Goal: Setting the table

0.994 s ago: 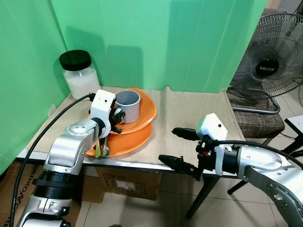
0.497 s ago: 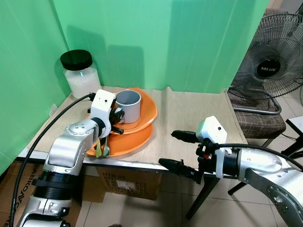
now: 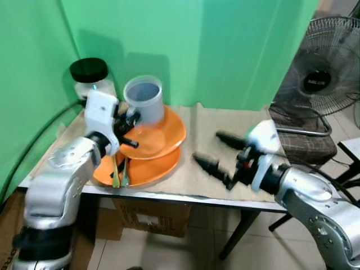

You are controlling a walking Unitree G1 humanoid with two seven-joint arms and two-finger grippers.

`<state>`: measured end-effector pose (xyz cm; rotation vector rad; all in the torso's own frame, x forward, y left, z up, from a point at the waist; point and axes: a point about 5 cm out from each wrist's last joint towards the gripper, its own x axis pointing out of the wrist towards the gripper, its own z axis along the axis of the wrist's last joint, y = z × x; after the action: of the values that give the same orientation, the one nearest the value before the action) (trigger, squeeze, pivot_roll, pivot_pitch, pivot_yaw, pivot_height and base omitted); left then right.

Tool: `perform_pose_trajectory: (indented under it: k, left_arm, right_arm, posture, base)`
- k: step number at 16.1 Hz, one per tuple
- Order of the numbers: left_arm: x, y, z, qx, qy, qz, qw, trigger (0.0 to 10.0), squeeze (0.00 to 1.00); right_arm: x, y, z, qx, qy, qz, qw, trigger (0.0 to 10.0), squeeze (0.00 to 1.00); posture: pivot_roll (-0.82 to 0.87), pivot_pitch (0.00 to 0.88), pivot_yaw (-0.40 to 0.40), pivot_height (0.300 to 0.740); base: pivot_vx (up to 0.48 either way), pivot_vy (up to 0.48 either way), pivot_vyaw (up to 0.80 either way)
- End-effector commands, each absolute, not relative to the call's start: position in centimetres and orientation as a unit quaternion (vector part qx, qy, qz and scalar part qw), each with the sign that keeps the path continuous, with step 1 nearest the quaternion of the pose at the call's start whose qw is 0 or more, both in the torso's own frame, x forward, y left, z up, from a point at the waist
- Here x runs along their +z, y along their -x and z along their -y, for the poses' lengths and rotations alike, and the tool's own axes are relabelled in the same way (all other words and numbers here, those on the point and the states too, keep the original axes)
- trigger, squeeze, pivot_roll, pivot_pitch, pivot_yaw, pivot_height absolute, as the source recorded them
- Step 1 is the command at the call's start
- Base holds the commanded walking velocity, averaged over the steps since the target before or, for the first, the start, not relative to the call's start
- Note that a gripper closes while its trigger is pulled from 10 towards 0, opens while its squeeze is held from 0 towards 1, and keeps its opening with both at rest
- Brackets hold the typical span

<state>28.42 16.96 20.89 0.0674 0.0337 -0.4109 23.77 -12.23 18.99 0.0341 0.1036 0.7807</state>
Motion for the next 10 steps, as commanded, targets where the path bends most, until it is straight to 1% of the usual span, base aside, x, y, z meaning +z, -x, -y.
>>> perform_pose_trajectory:
  k: [1,2,4,5,6,7,9,10]
  left_arm:
    - [22.3,-27.4,-16.0,-0.223,-0.025,0.025,0.974,0.0,0.0]
    - [22.9,-26.3,-15.3,-0.234,-0.017,0.055,0.971,0.0,0.0]
    - [23.1,-25.1,-14.5,-0.234,0.006,0.076,0.969,0.0,0.0]
    - [23.1,-24.6,-14.4,-0.204,0.025,0.086,0.975,3.4,0.0]
    - [23.0,-24.4,-14.4,-0.179,0.038,0.088,0.979,10.0,0.0]
    - [22.6,-24.1,-14.4,-0.145,0.042,0.078,0.985,10.0,0.0]
    - [22.3,-23.7,-14.6,-0.117,0.041,0.075,0.99,10.0,0.0]
    - [22.0,-23.5,-14.5,-0.113,0.031,0.068,0.991,10.0,0.0]
  right_arm:
    - [19.8,-24.0,12.4,0.358,-0.03,-0.021,0.933,10.0,0.0]
    - [20.2,-23.9,11.9,0.349,-0.045,-0.005,0.936,10.0,0.0]
    - [20.0,-23.8,11.6,0.32,-0.063,-0.007,0.945,10.0,0.0]
    - [19.9,-23.8,11.4,0.293,-0.075,-0.007,0.953,10.0,0.0]
    - [19.8,-23.8,11.3,0.278,-0.077,-0.004,0.958,10.0,0.0]
    - [19.7,-23.7,11.4,0.256,-0.061,0.003,0.965,10.0,0.0]
    - [19.7,-23.7,11.4,0.252,-0.043,0.011,0.967,10.0,0.0]
    - [19.6,-23.8,11.4,0.239,-0.05,0.009,0.97,10.0,0.0]
  posture:
    - [-0.07,0.0,-0.014,0.74]
    - [-0.07,0.0,-0.015,0.74]
    - [-0.07,0.0,-0.023,0.74]
    - [-0.07,0.0,-0.026,0.74]
    - [-0.07,0.0,-0.027,0.74]
    - [-0.06,0.0,-0.024,0.74]
    - [-0.06,0.0,-0.024,0.74]
    - [-0.06,0.0,-0.027,0.74]
  base:
    - [0.0,0.0,0.0]
    - [0.0,0.0,0.0]
    - [0.0,0.0,0.0]
    - [0.0,0.0,-0.77]
    - [0.0,0.0,-0.78]
    - [0.0,0.0,-0.78]
    - [0.0,0.0,-0.78]
    - [0.0,0.0,-0.78]
